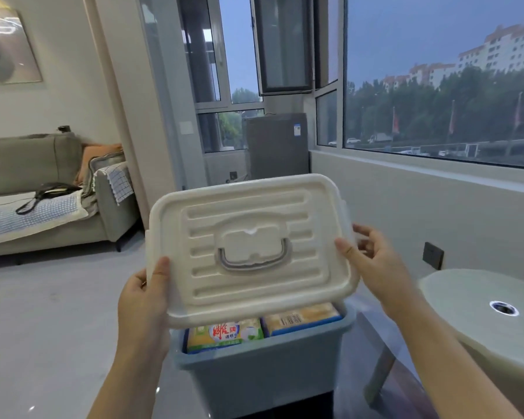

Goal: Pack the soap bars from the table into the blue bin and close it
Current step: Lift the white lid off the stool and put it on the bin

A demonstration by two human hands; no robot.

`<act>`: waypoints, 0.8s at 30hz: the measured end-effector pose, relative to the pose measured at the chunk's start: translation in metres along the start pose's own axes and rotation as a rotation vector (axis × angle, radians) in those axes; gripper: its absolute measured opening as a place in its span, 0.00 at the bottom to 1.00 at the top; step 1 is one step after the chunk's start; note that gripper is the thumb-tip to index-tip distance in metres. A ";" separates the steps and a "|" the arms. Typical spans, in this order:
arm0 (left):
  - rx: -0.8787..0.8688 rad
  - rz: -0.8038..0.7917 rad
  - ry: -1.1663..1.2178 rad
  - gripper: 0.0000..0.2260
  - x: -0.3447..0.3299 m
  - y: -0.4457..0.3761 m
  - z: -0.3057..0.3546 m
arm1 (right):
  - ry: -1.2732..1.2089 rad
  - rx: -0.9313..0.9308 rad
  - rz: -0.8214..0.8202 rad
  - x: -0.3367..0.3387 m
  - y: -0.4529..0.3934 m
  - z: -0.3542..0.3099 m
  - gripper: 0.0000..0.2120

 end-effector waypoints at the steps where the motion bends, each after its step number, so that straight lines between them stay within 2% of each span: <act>1: 0.027 0.021 0.002 0.13 0.002 0.001 -0.007 | -0.014 -0.033 -0.020 -0.005 -0.001 0.011 0.16; 4: 0.080 0.047 -0.096 0.13 0.005 0.006 -0.021 | 0.045 -0.085 0.016 -0.008 0.001 0.037 0.14; 7: 0.086 0.039 -0.365 0.12 0.009 0.010 -0.025 | 0.201 -0.163 0.067 -0.007 0.002 0.055 0.14; 9: 0.086 0.011 -0.449 0.10 0.008 0.009 -0.028 | 0.377 -0.165 0.099 -0.005 0.004 0.056 0.14; 12: 0.169 -0.062 -0.534 0.13 0.002 0.006 -0.041 | 0.530 -0.176 0.107 -0.005 0.005 0.059 0.13; 16: 0.324 -0.151 -0.582 0.11 0.003 0.005 -0.062 | 0.474 -0.285 0.077 -0.003 0.005 0.078 0.09; 19: 0.369 -0.154 -0.551 0.07 0.011 0.006 -0.070 | 0.417 -0.296 0.026 -0.010 0.006 0.088 0.12; 24: 0.472 -0.248 -0.476 0.12 0.008 0.013 -0.087 | 0.342 -0.333 -0.015 -0.011 0.005 0.094 0.07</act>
Point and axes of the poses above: each hand's wrist, its own y-axis away from the middle knuckle, its own x-axis out of the back of the hand, z = x × y, the point moved 10 cm from there along -y, towards the middle knuckle, and after that the axes turned 14 degrees about -z, right-handed, at the moved point
